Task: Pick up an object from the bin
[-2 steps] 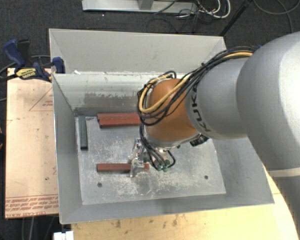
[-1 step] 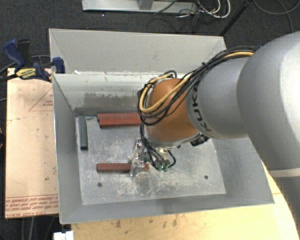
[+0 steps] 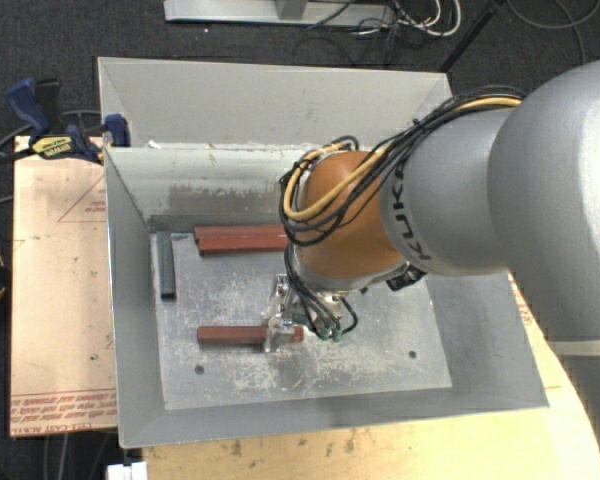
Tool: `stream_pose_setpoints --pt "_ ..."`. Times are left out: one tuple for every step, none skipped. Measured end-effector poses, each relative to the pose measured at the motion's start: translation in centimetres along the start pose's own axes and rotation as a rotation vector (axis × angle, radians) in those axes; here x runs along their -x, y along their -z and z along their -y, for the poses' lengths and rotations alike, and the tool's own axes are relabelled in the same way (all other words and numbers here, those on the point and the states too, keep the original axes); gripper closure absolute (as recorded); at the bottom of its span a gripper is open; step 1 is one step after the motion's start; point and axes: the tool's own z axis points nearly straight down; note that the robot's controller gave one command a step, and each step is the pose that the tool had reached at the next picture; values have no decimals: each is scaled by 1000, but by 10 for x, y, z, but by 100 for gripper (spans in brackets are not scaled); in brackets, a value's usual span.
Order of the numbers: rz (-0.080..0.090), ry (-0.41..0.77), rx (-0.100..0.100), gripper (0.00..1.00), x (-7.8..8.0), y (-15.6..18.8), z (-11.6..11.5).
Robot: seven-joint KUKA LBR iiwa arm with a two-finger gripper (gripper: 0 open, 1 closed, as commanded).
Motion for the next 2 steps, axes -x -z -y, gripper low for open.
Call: stream_pose_setpoints --pt "4 -1 0 100 2 17 0" --pt "7 -1 0 100 2 23 0"
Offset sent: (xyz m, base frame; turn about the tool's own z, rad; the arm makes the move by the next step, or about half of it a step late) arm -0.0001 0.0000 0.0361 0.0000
